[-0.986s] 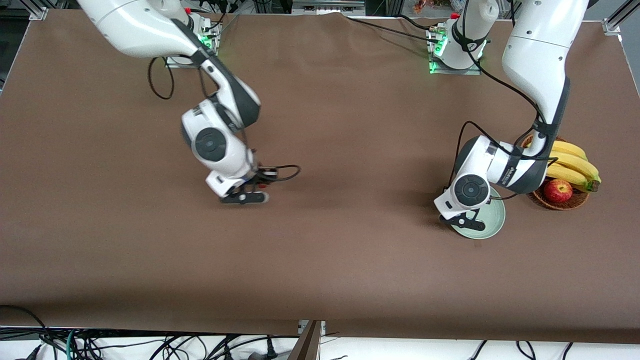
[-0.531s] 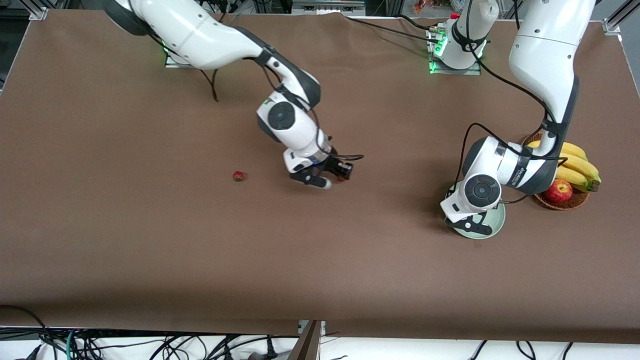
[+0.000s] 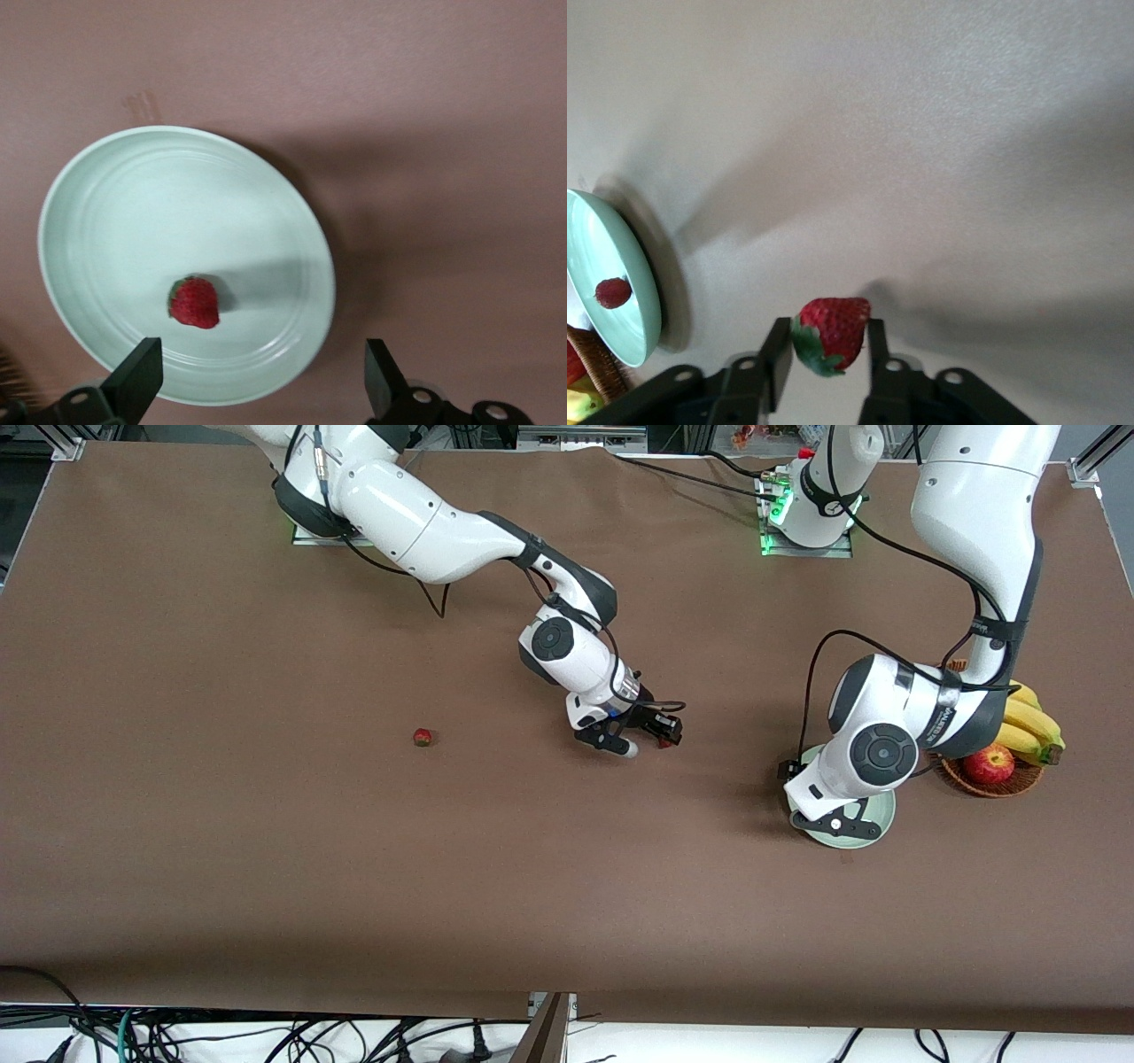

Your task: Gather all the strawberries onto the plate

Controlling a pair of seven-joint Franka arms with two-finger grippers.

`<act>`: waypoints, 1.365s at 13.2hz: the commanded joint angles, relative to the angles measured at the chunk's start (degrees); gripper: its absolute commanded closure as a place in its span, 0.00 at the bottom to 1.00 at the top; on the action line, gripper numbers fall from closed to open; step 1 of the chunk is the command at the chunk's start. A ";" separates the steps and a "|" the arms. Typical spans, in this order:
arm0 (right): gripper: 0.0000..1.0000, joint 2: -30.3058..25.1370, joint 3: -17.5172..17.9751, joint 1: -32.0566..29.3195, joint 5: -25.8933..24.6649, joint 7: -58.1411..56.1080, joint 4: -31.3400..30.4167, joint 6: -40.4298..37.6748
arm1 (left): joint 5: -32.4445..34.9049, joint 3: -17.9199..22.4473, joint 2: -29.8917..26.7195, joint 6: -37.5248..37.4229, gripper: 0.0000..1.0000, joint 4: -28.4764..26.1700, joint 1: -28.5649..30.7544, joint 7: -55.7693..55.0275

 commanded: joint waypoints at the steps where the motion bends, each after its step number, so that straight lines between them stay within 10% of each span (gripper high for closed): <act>1: 0.00 -0.36 -0.02 0.06 0.40 0.41 2.62 -0.89 | -6.33 -0.29 -1.34 -1.00 0.00 0.19 0.45 1.16; 5: 0.00 -9.84 -0.02 -6.78 0.23 -1.87 1.23 -16.92 | -10.05 -0.46 -2.40 -3.45 0.00 1.51 -0.33 0.81; 10: 0.00 -25.49 -0.28 -18.29 0.58 -22.14 -16.51 -32.60 | -11.19 -5.73 -1.61 -0.58 0.00 0.55 -3.48 -10.32; 18: 0.00 -31.13 -12.39 -21.91 0.40 -52.74 -21.80 -52.49 | -8.74 -5.12 6.12 13.15 0.06 -0.43 -12.56 -15.46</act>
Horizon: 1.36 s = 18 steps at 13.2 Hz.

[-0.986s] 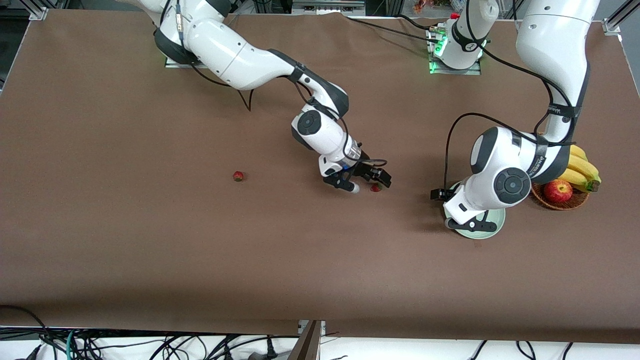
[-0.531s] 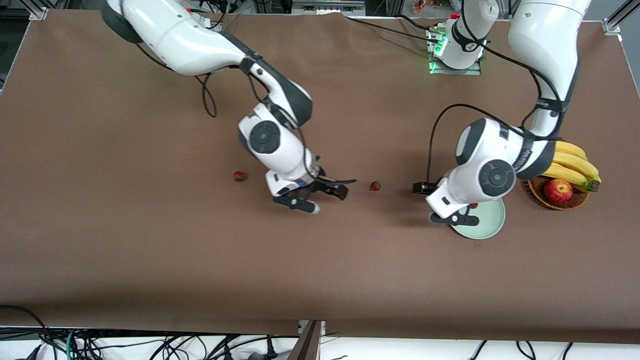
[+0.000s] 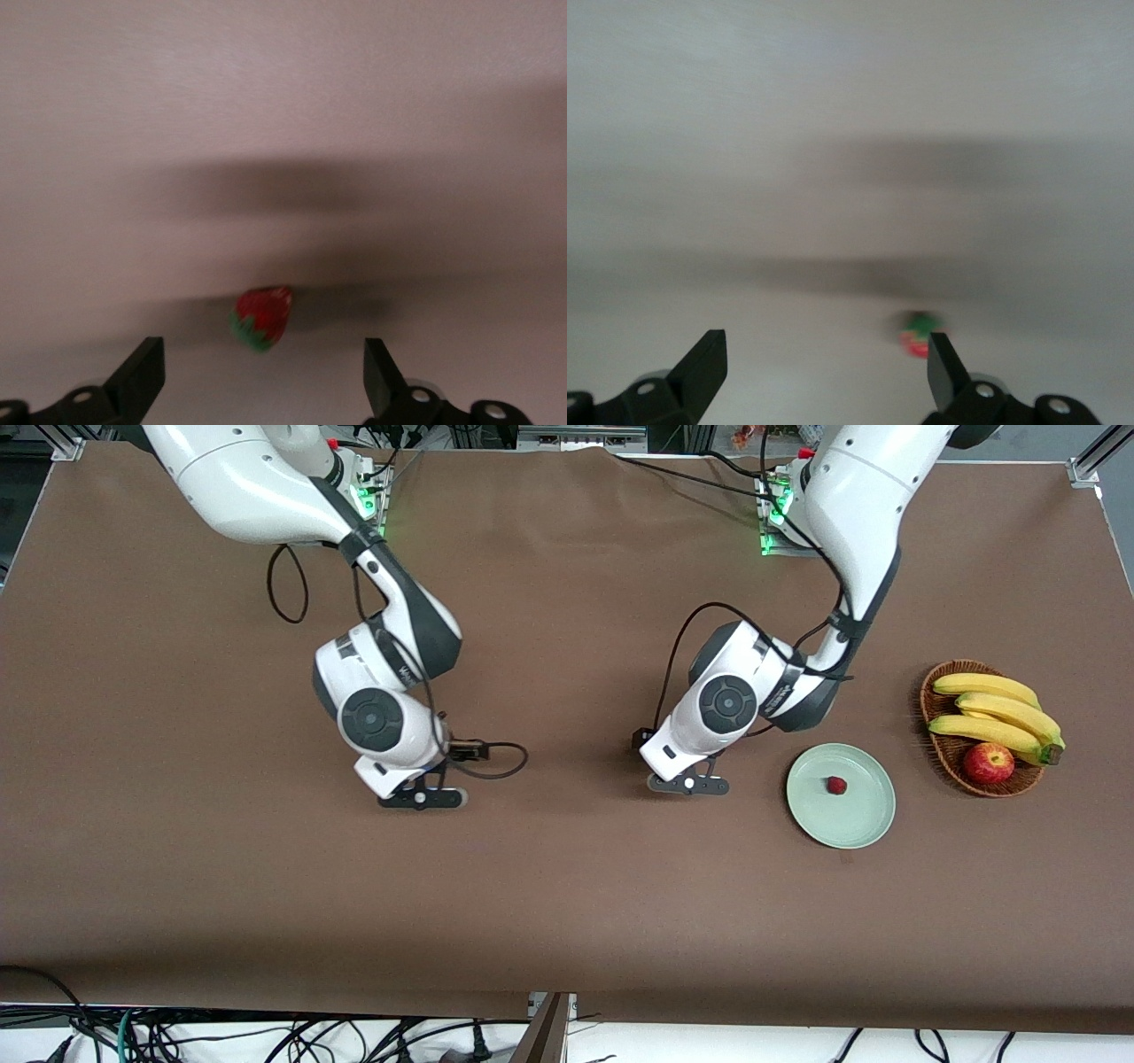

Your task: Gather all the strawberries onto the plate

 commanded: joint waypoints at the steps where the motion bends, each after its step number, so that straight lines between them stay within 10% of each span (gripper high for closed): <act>1: 0.00 -3.71 -2.87 -0.84 0.62 -7.04 -6.55 0.09 | 3.29 0.72 0.32 1.05 0.18 0.01 0.13 1.67; 3: 0.00 -4.25 -2.88 -1.20 0.71 -7.59 -9.80 1.93 | 3.67 0.81 1.02 1.05 0.38 0.01 -0.31 1.24; 11: 0.00 -5.48 -1.56 -1.20 0.71 -7.50 -20.54 11.08 | 3.93 0.89 1.38 0.96 0.43 -0.86 -1.46 1.14; 16: 0.01 -5.39 -1.47 -1.20 0.71 -7.50 -23.26 14.59 | 4.72 0.89 1.11 0.96 0.90 -0.43 -1.02 1.67; 18: 0.22 -5.30 -1.47 -1.11 0.71 -7.41 -23.36 15.12 | 4.72 1.24 -1.07 -0.69 0.91 -0.42 -0.58 2.63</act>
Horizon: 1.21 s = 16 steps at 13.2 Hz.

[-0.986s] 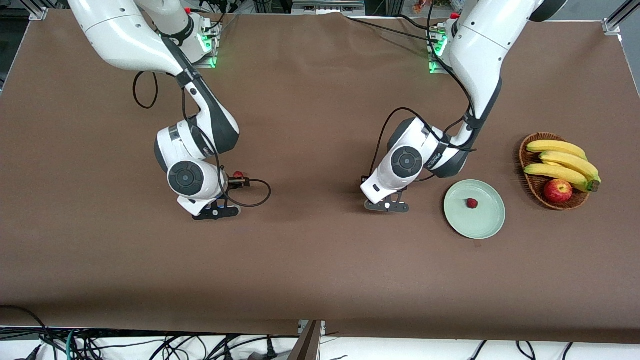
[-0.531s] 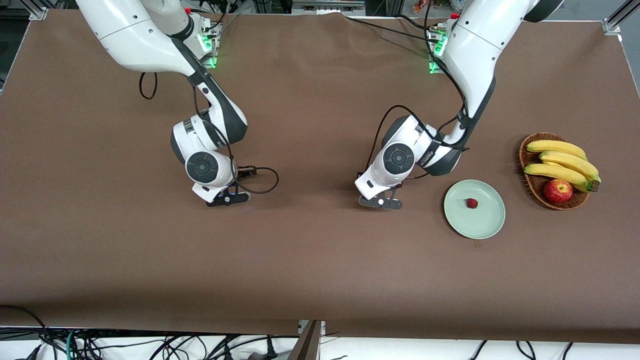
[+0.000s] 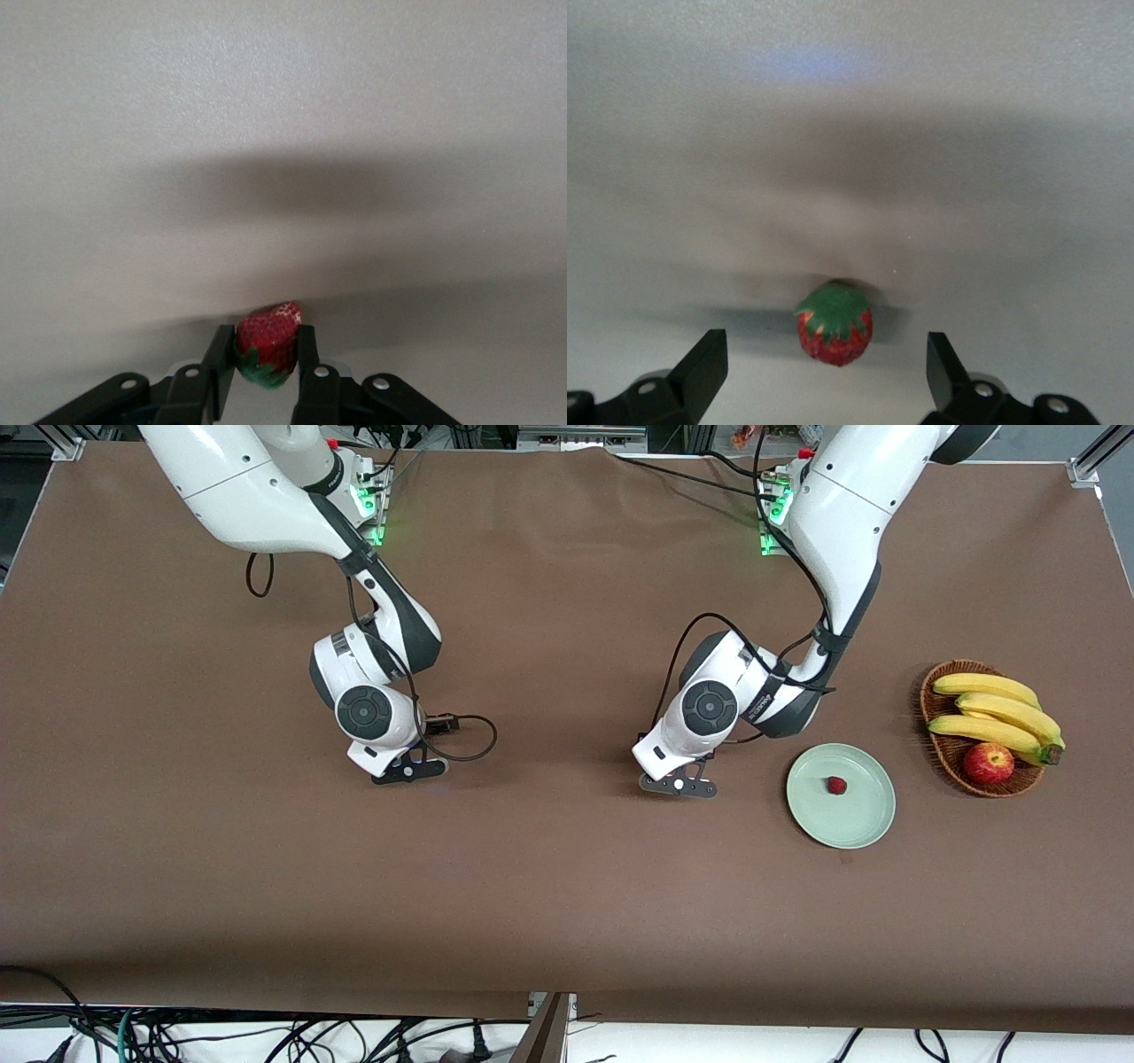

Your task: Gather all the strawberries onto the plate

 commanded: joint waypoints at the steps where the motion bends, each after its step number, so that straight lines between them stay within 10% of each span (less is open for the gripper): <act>1: 0.42 -2.36 0.30 -0.43 0.70 -0.81 -2.55 1.09 | 1.29 1.57 -4.47 -5.37 0.90 0.58 1.91 3.84; 7: 0.99 -2.45 0.30 -0.35 0.79 -0.28 -2.37 0.65 | 7.25 2.64 -7.40 -11.47 0.86 1.91 14.29 32.83; 12: 1.00 -0.96 2.93 0.00 5.59 2.87 2.88 1.53 | 10.95 2.64 -3.44 -7.18 0.82 1.82 19.58 43.13; 14: 1.00 2.89 4.77 2.71 9.91 9.53 9.90 4.42 | 10.87 2.64 -2.83 -6.21 0.52 1.82 20.38 44.12; 15: 1.00 5.52 4.96 5.34 10.01 14.44 13.76 6.09 | 10.69 2.64 -2.65 -6.20 0.01 1.82 20.47 43.86; 16: 1.00 8.16 4.87 7.72 9.93 19.45 17.63 7.76 | 10.78 2.64 -2.82 -6.29 0.00 1.91 20.73 44.03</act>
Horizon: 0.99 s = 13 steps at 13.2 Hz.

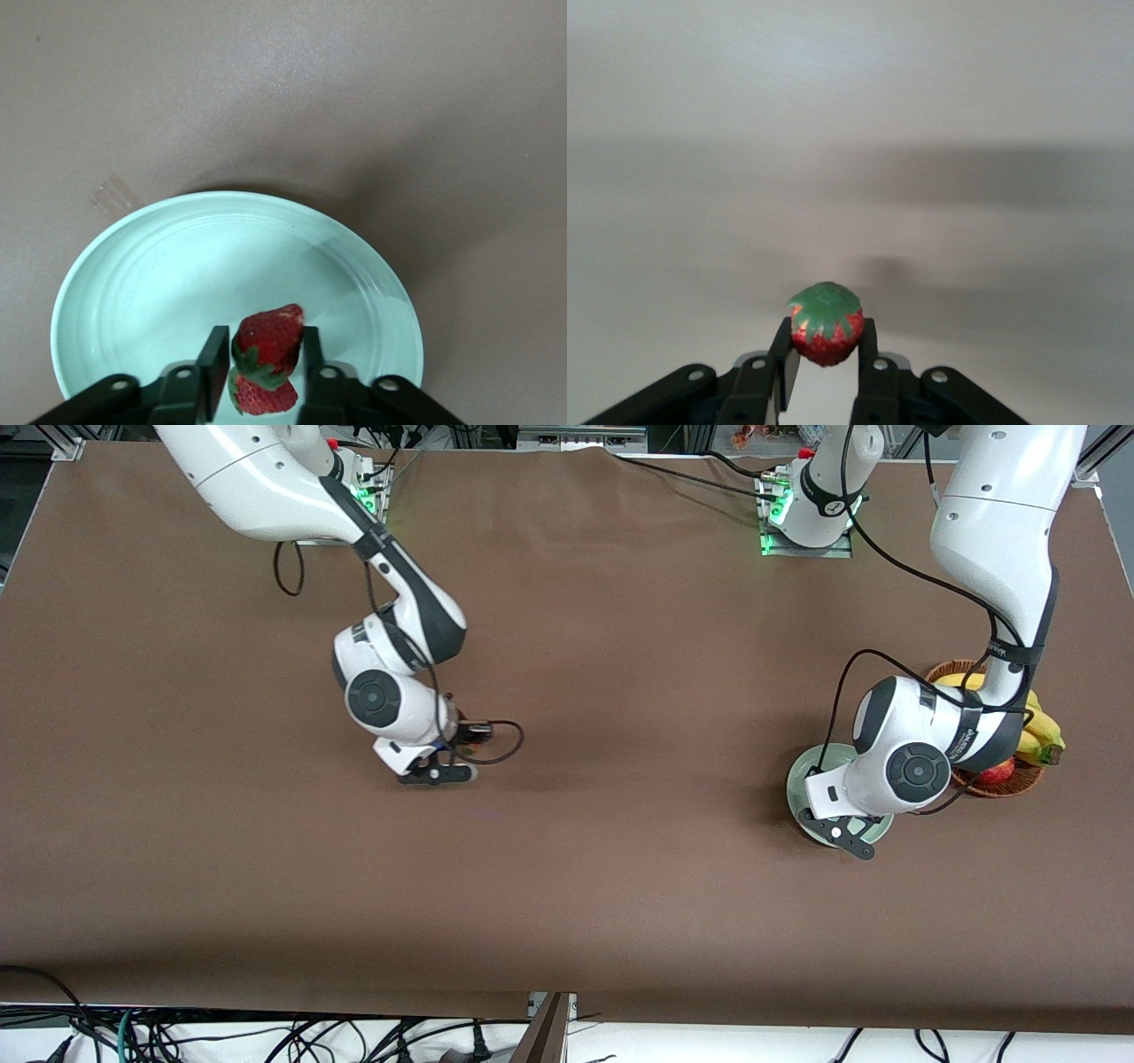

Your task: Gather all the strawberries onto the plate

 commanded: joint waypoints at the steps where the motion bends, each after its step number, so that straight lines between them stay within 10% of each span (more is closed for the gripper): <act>1: 1.00 9.25 0.09 7.11 0.81 12.40 12.70 4.86 | 1.27 -0.63 -0.78 0.05 0.00 0.18 0.83 0.82; 10: 0.94 29.49 -2.37 25.33 0.37 36.61 34.62 31.35 | -9.71 -2.73 -5.35 -2.06 0.00 1.24 0.12 -3.93; 11: 0.70 29.67 -2.37 25.42 0.37 37.14 35.06 31.35 | -9.81 -2.73 -5.44 -2.67 0.00 1.41 0.12 -3.84; 12: 0.01 29.49 -2.54 25.51 0.20 37.14 35.32 31.26 | -9.81 -2.73 -5.61 -3.20 0.00 1.50 0.12 -3.84; 13: 0.00 29.06 -2.72 25.51 0.02 36.97 35.41 30.74 | -9.81 -2.73 -5.70 -3.38 0.00 1.59 0.12 -3.75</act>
